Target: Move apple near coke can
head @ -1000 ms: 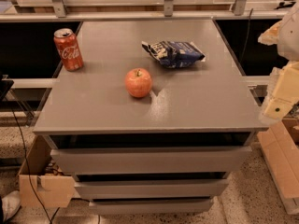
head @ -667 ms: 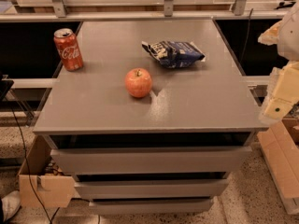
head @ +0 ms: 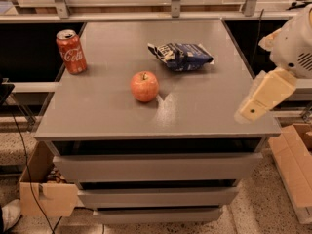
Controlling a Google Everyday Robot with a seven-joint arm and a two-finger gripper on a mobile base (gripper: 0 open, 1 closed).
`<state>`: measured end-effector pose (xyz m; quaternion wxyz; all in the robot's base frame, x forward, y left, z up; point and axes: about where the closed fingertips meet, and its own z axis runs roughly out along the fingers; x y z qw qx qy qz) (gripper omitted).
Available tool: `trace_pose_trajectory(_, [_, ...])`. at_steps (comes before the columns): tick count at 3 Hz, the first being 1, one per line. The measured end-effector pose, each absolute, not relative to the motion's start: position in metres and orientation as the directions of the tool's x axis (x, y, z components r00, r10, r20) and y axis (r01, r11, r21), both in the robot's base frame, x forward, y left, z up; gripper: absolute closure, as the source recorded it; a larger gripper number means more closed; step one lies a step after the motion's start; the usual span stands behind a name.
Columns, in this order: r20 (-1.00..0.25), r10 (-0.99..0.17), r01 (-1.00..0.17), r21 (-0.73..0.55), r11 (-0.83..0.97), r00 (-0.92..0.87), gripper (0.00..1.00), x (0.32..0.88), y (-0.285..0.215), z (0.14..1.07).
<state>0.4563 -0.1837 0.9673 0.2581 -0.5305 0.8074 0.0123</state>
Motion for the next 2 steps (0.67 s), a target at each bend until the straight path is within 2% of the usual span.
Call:
trace_pose_trajectory(1, [-0.561, -0.736, -0.800, -0.200, 0.566, -0.380, 0.00, 0.465, -0.164, 0.950])
trace_pose_trajectory(2, [-0.609, -0.706, -0.766, -0.239, 0.598, -0.361, 0.00, 0.482, -0.161, 0.959])
